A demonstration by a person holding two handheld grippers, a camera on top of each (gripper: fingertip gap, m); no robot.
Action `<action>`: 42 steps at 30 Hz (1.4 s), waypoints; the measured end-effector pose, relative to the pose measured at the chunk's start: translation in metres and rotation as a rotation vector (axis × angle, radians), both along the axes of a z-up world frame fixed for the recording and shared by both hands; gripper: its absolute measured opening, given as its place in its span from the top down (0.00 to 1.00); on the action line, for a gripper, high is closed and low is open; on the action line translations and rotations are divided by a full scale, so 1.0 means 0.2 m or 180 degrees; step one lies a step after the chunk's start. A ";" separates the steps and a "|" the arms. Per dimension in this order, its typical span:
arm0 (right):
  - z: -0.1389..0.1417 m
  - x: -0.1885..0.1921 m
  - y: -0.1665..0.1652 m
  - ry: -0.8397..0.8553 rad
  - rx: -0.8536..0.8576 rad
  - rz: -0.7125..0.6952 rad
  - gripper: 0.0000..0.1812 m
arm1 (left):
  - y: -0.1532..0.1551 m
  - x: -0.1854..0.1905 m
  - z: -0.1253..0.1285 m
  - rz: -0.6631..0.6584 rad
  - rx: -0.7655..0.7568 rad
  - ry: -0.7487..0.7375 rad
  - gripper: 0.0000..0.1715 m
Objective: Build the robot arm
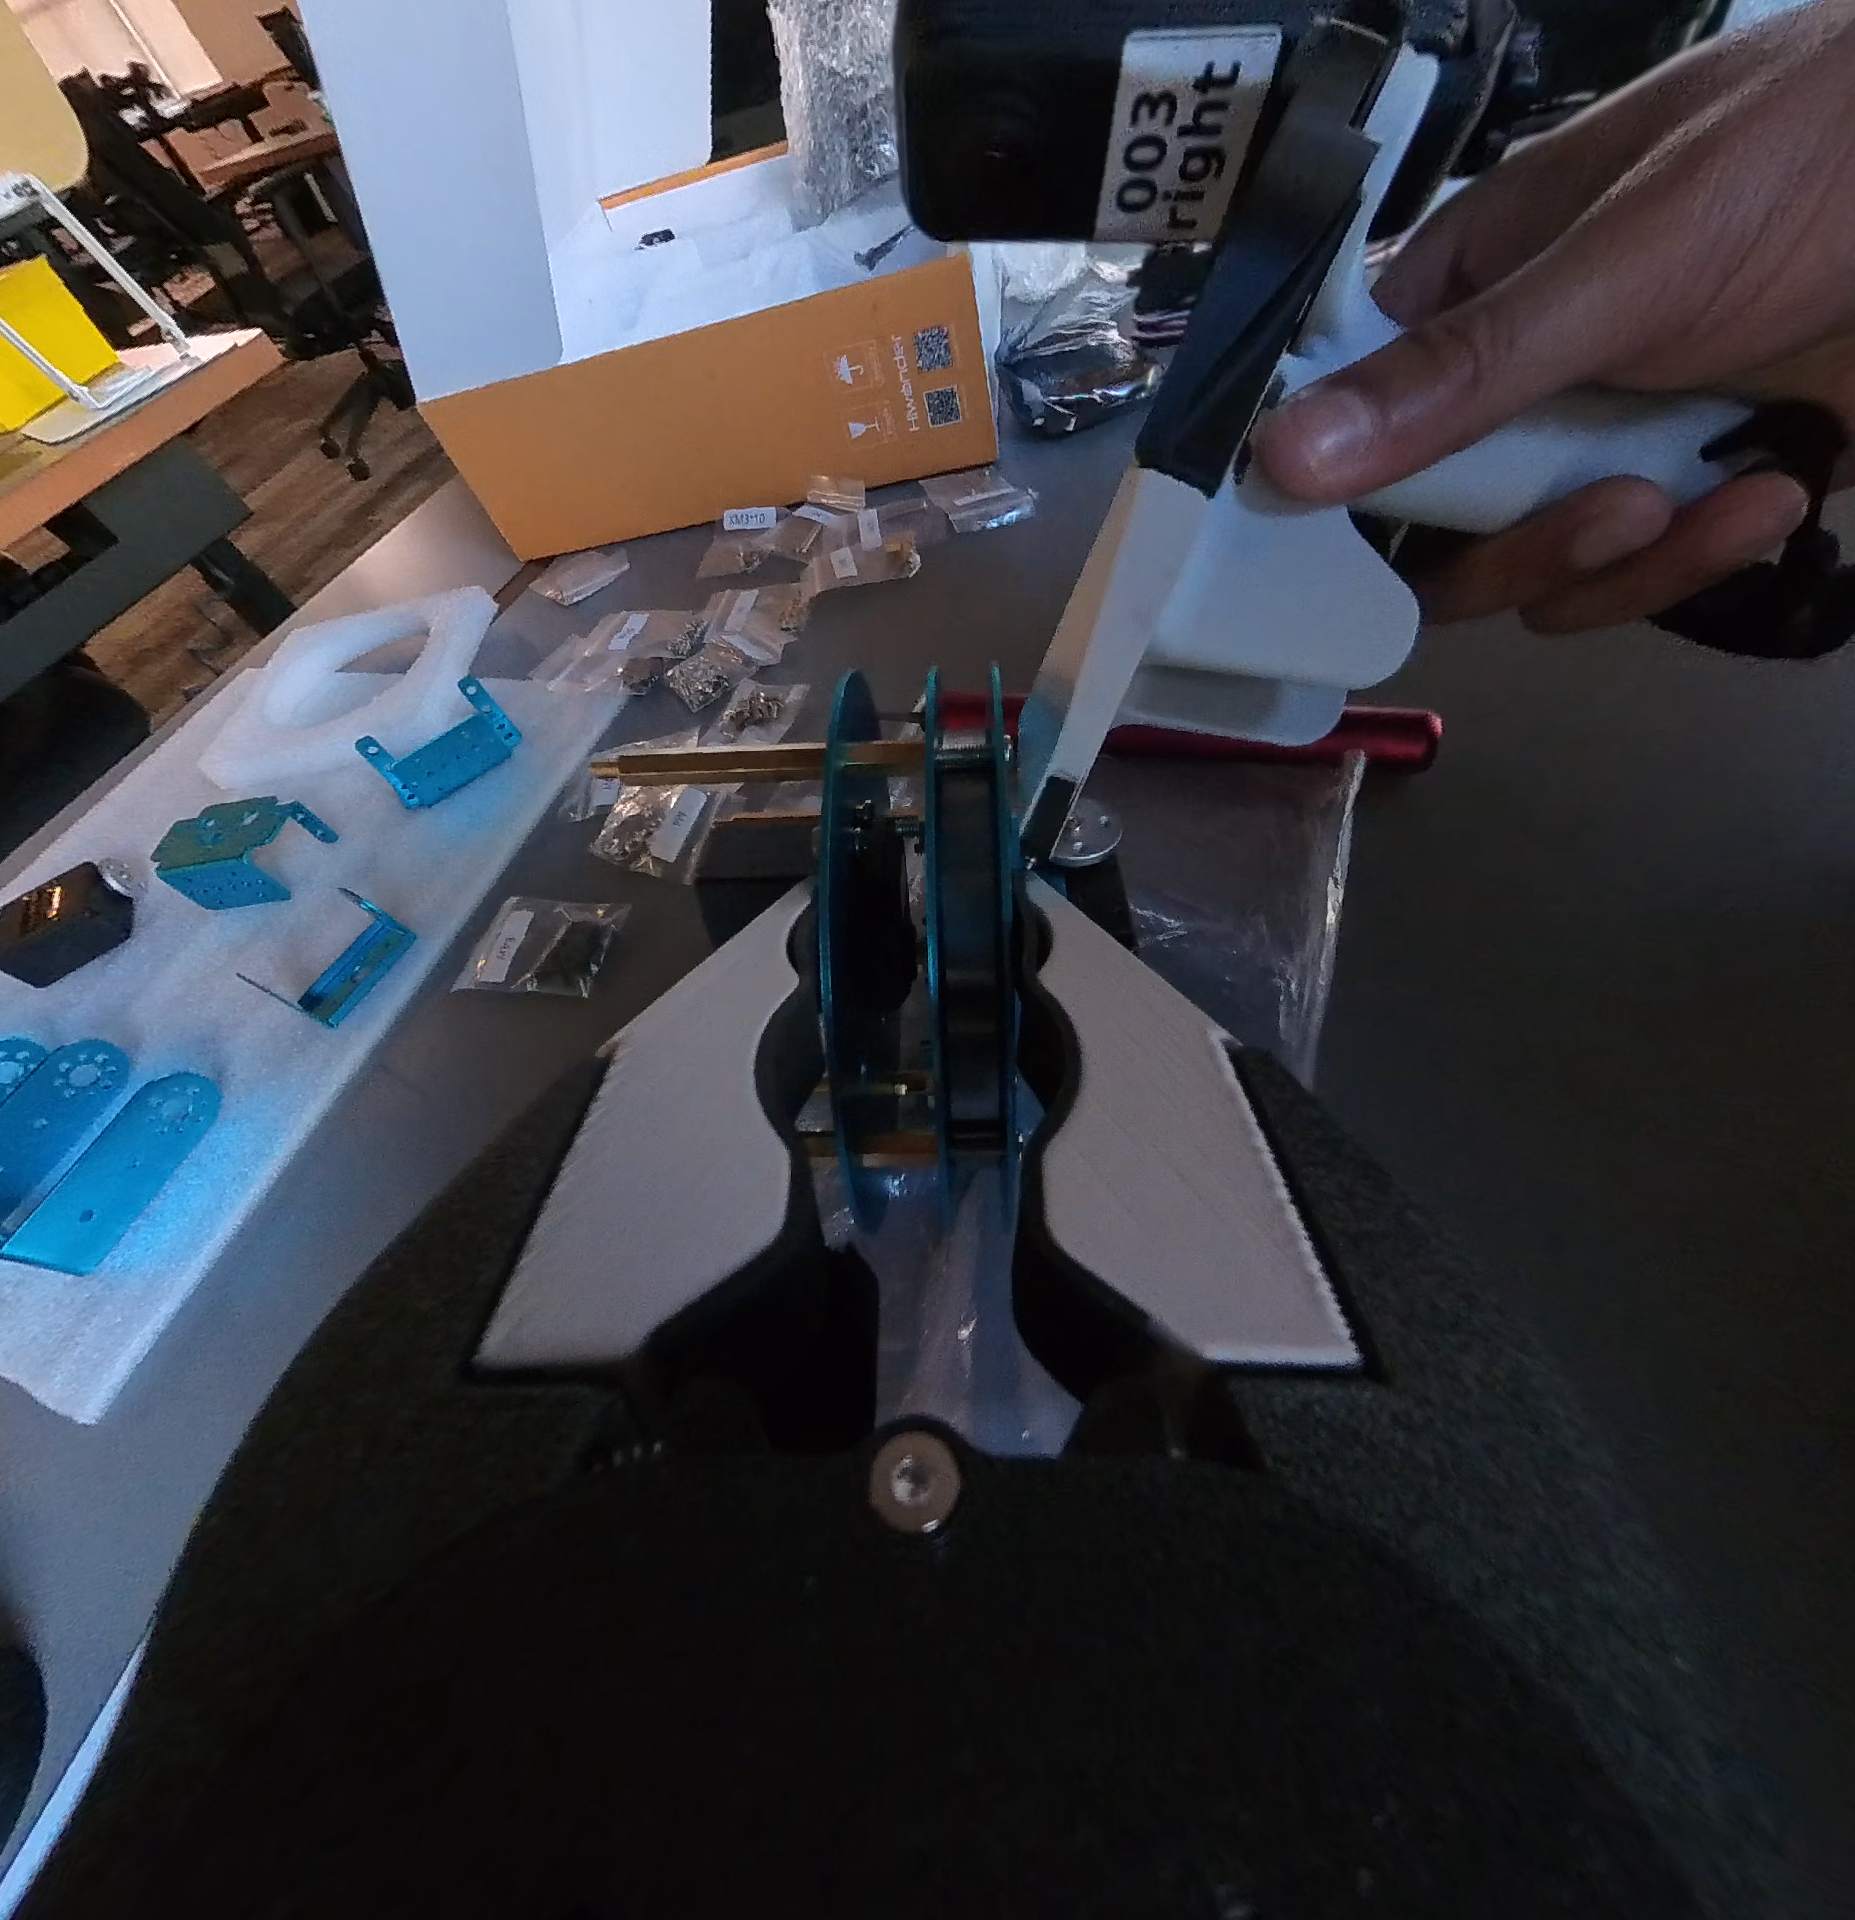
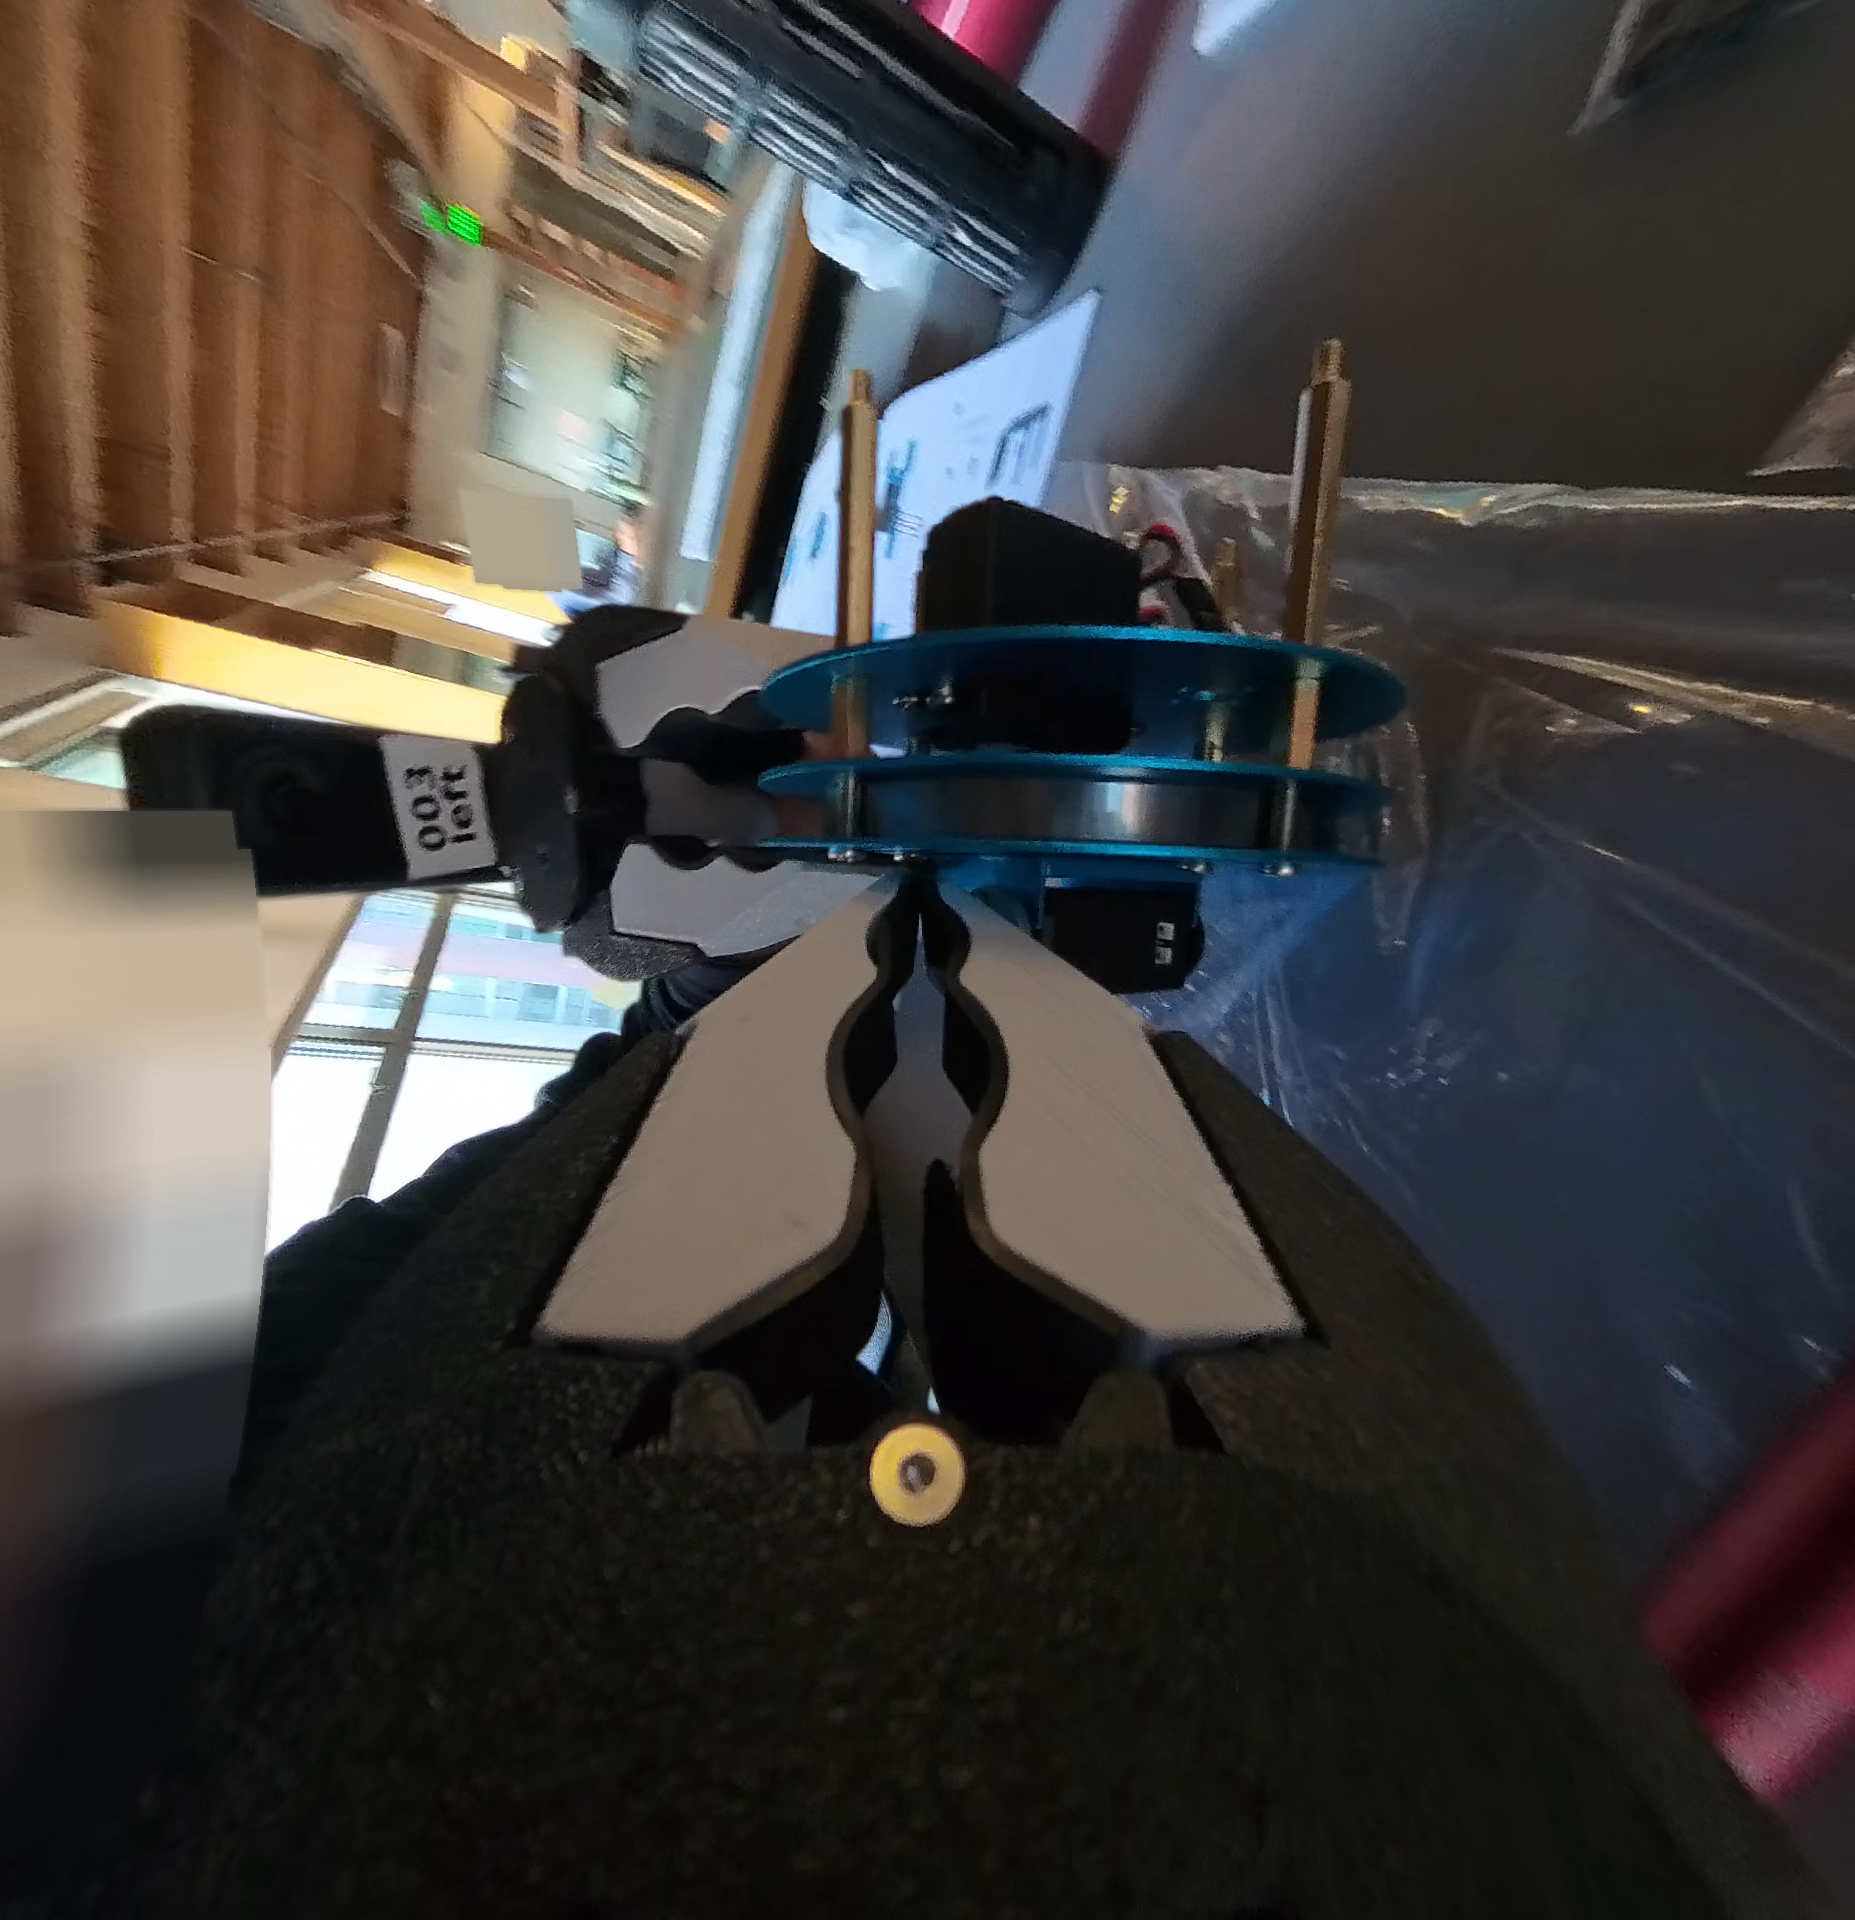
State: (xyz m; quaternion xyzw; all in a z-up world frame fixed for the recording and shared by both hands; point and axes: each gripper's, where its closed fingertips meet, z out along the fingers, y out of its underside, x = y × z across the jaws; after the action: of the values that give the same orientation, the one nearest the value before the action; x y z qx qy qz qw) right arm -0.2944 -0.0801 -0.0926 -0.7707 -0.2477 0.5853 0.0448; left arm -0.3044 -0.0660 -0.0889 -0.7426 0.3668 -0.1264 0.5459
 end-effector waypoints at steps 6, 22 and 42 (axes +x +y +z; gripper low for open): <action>0.00 0.02 0.04 -0.0216 0.0002 -0.0102 1.00 | 0.02 -0.01 0.00 0.0332 -0.0065 -0.0070 0.81; 0.11 0.09 -0.03 0.0842 0.0131 -0.1030 1.00 | -0.02 -0.07 -0.01 0.2158 -0.0018 -0.0693 0.81; 0.06 -0.01 0.05 0.1121 -0.0208 -0.0781 1.00 | -0.12 -0.03 -0.12 0.2831 -0.0170 -0.0734 0.81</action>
State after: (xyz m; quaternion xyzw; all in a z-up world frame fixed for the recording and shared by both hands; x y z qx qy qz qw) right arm -0.2965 -0.0701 -0.0810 -0.6820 -0.1213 0.7088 0.1333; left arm -0.3098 -0.0899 -0.1131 -0.8228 -0.0540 0.0288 0.5651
